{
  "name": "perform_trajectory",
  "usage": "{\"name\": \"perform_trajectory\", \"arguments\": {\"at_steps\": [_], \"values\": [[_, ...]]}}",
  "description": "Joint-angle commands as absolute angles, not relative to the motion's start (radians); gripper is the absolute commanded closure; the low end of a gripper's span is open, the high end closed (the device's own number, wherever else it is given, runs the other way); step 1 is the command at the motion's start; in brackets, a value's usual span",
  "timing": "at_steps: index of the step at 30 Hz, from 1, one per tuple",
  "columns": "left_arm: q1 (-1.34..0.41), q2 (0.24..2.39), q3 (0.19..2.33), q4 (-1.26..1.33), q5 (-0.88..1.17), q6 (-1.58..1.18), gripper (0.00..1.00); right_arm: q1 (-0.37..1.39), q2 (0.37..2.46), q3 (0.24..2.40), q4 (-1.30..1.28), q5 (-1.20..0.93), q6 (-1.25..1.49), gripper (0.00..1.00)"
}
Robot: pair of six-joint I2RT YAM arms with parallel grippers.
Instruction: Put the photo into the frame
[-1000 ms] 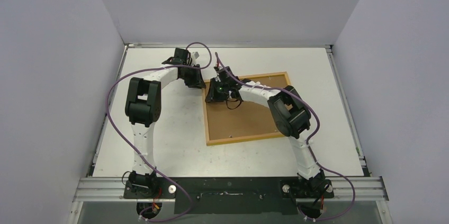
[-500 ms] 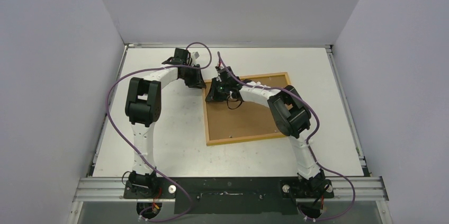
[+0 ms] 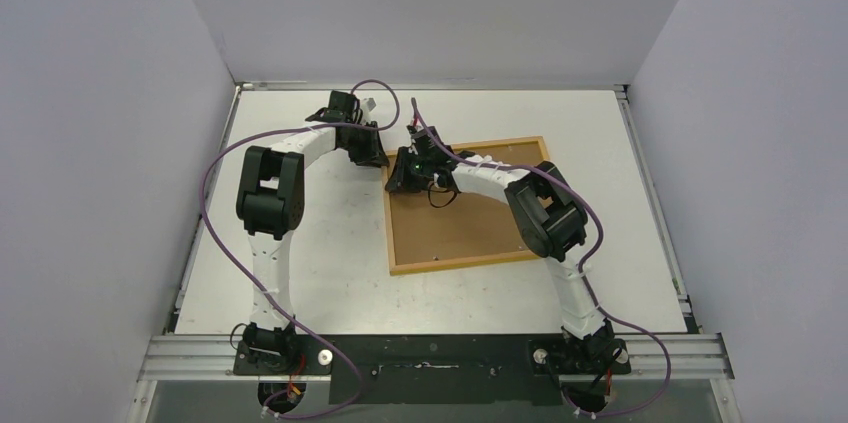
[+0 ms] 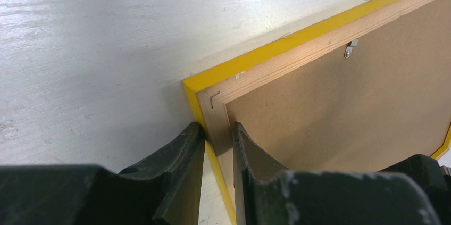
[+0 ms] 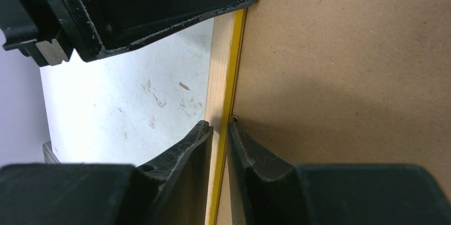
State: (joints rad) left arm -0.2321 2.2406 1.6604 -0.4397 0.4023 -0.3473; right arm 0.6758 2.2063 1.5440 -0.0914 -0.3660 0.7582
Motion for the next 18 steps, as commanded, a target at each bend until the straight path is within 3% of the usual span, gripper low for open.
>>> {"name": "perform_trajectory", "arguments": {"at_steps": [1,18], "values": [[-0.250,2.345,1.607,-0.539,0.408,-0.322,0.89,0.683,2.284,1.499,-0.130,-0.324,0.768,0.78],[-0.250,2.347,1.603,-0.537,0.409,-0.319,0.89,0.679,2.291,1.464,-0.126,-0.369,0.777,0.78]]}}
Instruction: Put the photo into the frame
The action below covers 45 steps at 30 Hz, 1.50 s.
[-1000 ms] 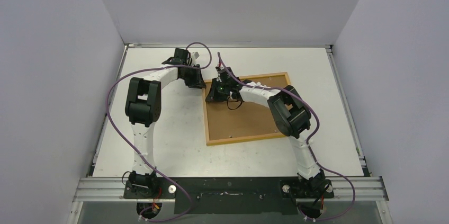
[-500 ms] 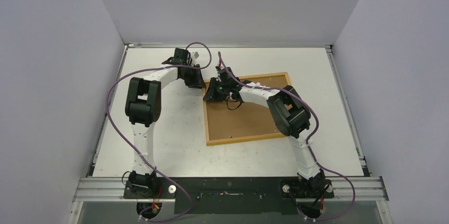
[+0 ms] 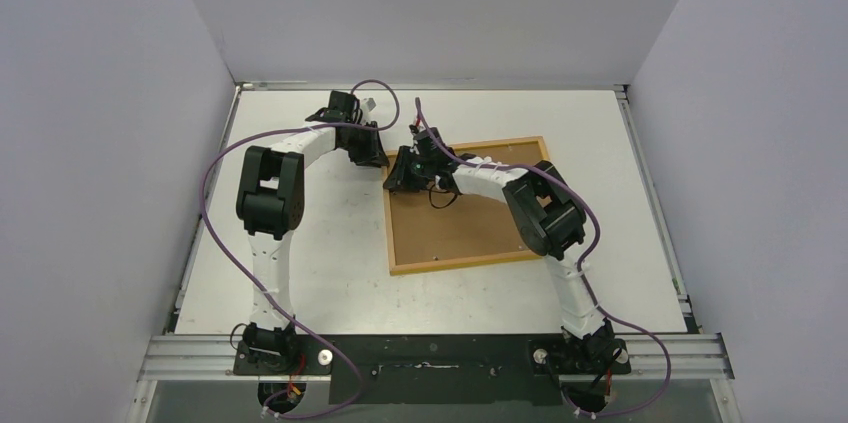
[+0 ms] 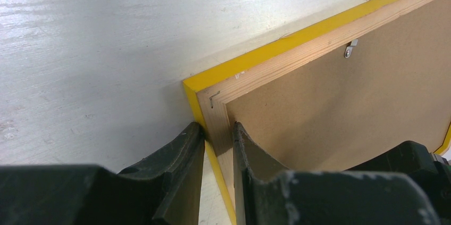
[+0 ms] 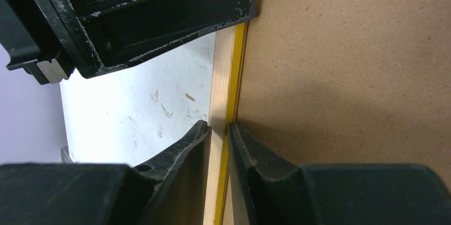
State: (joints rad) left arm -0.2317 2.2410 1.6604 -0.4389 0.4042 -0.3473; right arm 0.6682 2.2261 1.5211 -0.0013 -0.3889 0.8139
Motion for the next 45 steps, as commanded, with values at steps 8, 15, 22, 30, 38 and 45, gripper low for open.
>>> {"name": "perform_trajectory", "arguments": {"at_steps": [8,15,22,30,38,45], "values": [[-0.247,2.353,1.612,-0.543,0.403,-0.316,0.89,0.659,2.294,1.427,-0.059,-0.575,0.774,0.78],[-0.248,2.355,1.614,-0.547,0.401,-0.316,0.89,0.643,2.295,1.395,0.045,-0.668,0.832,0.78],[-0.247,2.354,1.617,-0.551,0.399,-0.314,0.89,0.617,2.254,1.400,0.103,-0.658,0.885,0.76],[-0.247,2.359,1.615,-0.555,0.400,-0.311,0.89,0.574,2.202,1.306,0.345,-0.578,1.026,0.76],[-0.246,2.365,1.620,-0.557,0.402,-0.310,0.89,0.557,2.175,1.260,0.433,-0.541,1.064,0.76],[-0.246,2.365,1.625,-0.560,0.402,-0.310,0.89,0.587,2.231,1.312,0.349,-0.587,0.994,0.76]]}}
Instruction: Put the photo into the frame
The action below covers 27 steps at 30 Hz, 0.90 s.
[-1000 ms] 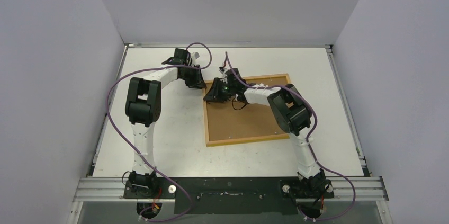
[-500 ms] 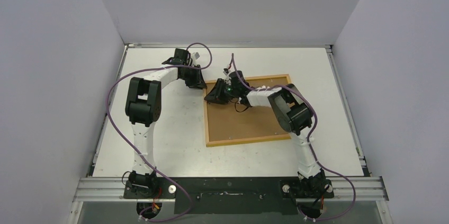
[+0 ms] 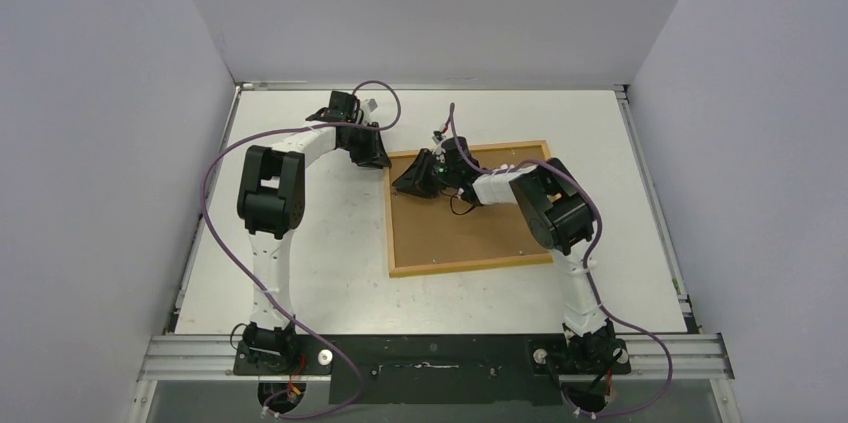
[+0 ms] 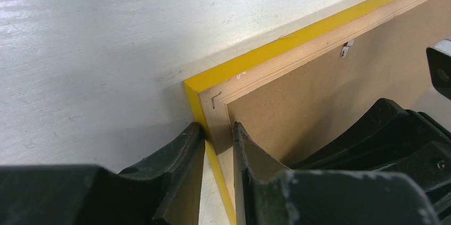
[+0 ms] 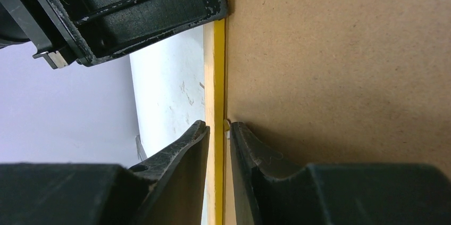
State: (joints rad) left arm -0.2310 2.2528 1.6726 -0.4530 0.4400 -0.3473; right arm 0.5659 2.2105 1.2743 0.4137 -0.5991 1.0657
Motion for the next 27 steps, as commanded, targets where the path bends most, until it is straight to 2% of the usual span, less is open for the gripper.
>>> {"name": "perform_trajectory", "arguments": {"at_steps": [1,16,27], "values": [[-0.245,2.367,1.626,-0.560,0.402,-0.310,0.89,0.593,2.236,1.314,0.339,-0.594,0.983,0.76],[-0.246,2.369,1.627,-0.561,0.400,-0.310,0.89,0.622,2.280,1.335,0.247,-0.656,0.885,0.77],[-0.246,2.367,1.628,-0.563,0.401,-0.308,0.89,0.619,2.301,1.341,0.322,-0.711,0.905,0.77]]}}
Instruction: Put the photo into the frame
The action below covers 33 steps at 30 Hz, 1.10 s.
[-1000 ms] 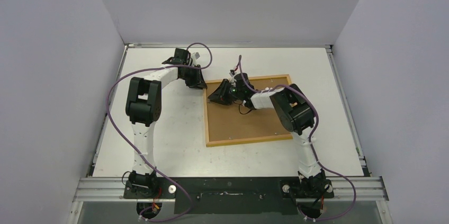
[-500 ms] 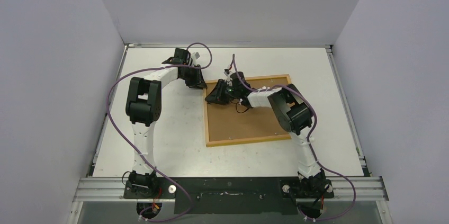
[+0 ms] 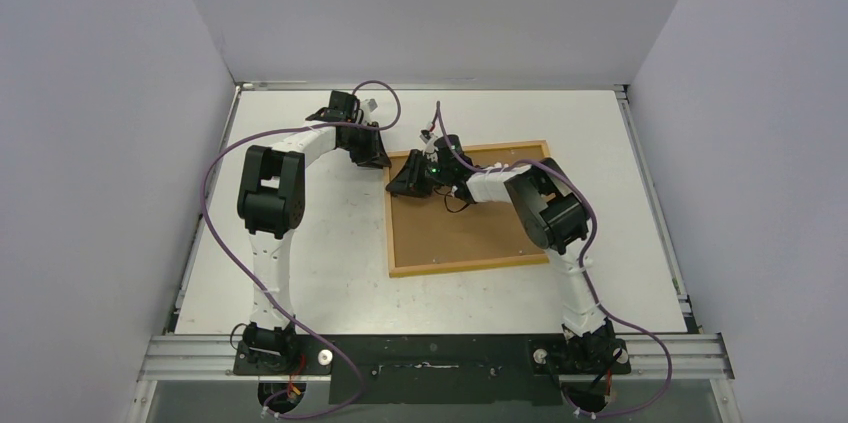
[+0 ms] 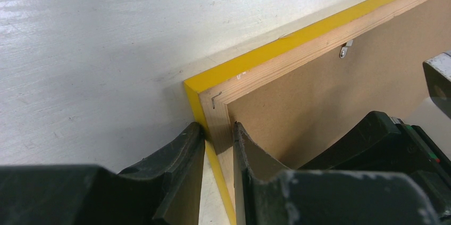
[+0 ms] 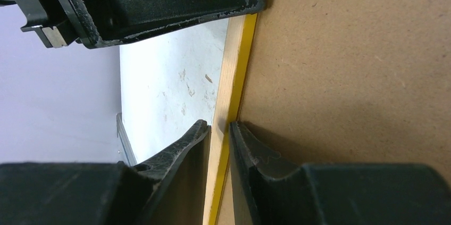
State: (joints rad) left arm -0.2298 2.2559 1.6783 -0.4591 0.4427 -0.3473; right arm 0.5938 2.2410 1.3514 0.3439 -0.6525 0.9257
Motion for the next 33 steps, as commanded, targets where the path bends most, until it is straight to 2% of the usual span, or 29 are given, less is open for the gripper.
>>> {"name": "perform_trajectory", "arguments": {"at_steps": [1,16,24,28,30,33], "values": [[-0.246,2.367,1.628,-0.563,0.400,-0.309,0.89,0.619,2.306,1.334,0.328,-0.718,0.903,0.77],[-0.246,2.368,1.643,-0.572,0.389,-0.307,0.89,0.618,2.274,1.282,0.349,-0.765,0.842,0.78],[-0.244,2.364,1.643,-0.570,0.390,-0.312,0.89,0.614,2.239,1.306,0.275,-0.719,0.790,0.78],[-0.244,2.344,1.649,-0.577,0.384,-0.309,0.89,0.601,2.199,1.327,0.314,-0.662,0.842,0.68],[-0.237,2.321,1.658,-0.581,0.381,-0.309,0.83,0.584,2.159,1.320,0.334,-0.622,0.875,0.64],[-0.225,2.280,1.689,-0.589,0.399,-0.316,0.72,0.549,2.065,1.271,0.383,-0.559,0.937,0.63]]}}
